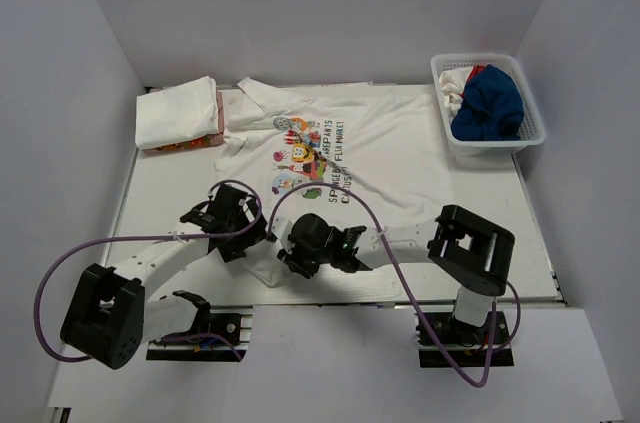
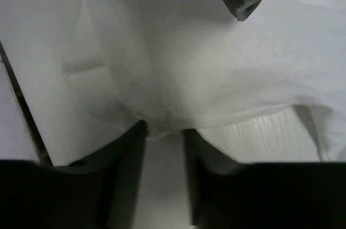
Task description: Fold and stack the t-shirts
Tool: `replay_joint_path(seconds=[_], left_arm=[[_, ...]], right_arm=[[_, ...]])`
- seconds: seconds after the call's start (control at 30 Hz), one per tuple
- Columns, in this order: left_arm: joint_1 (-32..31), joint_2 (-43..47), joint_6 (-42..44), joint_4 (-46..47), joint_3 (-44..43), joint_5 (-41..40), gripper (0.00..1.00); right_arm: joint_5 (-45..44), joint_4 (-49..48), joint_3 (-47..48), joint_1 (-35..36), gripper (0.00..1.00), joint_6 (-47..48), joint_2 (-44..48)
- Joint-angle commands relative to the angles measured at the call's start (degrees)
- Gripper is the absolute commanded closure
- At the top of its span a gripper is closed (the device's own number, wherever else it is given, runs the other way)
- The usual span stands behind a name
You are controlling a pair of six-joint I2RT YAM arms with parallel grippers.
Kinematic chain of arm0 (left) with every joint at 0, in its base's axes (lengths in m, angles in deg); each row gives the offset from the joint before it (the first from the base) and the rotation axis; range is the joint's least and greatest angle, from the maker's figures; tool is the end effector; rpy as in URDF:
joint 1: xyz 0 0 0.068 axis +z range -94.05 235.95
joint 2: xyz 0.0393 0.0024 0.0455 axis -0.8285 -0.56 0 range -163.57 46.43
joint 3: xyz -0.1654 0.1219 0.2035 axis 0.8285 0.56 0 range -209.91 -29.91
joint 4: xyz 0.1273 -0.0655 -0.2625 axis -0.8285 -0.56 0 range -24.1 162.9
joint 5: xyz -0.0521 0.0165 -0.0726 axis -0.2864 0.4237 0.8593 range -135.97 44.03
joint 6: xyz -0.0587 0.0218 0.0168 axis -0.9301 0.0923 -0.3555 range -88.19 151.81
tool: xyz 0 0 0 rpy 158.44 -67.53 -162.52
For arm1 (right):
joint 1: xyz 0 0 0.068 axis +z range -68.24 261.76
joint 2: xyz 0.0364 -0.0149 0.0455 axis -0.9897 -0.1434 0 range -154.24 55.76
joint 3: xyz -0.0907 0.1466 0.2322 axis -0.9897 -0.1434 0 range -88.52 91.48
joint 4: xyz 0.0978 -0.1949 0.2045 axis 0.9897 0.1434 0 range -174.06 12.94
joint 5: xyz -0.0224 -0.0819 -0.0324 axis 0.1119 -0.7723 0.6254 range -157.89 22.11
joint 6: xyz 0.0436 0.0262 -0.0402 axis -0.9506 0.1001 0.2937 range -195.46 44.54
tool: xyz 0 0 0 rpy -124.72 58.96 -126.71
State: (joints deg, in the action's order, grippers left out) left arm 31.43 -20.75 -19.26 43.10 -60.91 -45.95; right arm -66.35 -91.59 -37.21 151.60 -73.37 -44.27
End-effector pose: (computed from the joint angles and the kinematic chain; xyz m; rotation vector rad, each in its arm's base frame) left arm 0.2065 -0.0942 0.1390 -0.6401 2.7133 -0.3636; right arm 0.1349 0.3718 0.1338 -1.4061 1.9131 0.6271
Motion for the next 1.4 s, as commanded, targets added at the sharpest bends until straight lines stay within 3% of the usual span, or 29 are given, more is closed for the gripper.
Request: replay_joint_path(seconds=[0.0,0.13,0.3,0.5,0.67,0.8,0.93,0.97,1.17,1.37], left_arm=[[-0.27,-1.64,0.27,1.85,3.85,0.17,0.00],[-0.27,-1.64,0.27,1.16,4.37,-0.97,0.00],[0.25,-2.17,0.27,-1.05,4.37,-3.97,0.00],[0.25,-4.19,-0.26,-4.47,1.92,-7.21,0.00],[0.25,-4.71,0.36,-4.48,1.30,-7.22,0.00],[0.25,-4.72,2.54,-5.61,-0.02,-7.22,0.00],[-0.36,-4.72,5.62,-5.09,-2.38,-4.33,0.00],[-0.36,-4.72,6.15,-5.09,-2.39,-3.71,0.00],[-0.36,-4.72,8.97,-6.49,-8.44,-1.77,0.00],[-0.36,4.32,8.19,-13.33,-12.85,0.43,0.00]], right_arm=[[-1.27,-2.93,1.87,0.55,0.66,1.08,-1.57],[-5.31,-2.93,0.99,0.29,1.00,-0.33,0.26],[-8.48,3.74,-1.12,0.12,1.00,-1.73,7.89],[-5.58,14.90,-3.14,-0.14,1.00,-5.77,11.78],[-8.13,16.05,-6.04,-0.67,0.98,-8.85,12.14],[-14.63,17.99,-7.01,-2.42,0.83,-12.01,11.70],[-15.87,18.60,-7.37,-3.84,0.35,-15.09,12.66],[-15.87,18.69,-6.84,-4.19,0.31,-16.23,13.36],[-9.02,16.15,-4.90,-4.72,0.28,-12.30,19.07],[2.14,10.44,-4.03,-1.12,0.28,-0.53,19.61]])
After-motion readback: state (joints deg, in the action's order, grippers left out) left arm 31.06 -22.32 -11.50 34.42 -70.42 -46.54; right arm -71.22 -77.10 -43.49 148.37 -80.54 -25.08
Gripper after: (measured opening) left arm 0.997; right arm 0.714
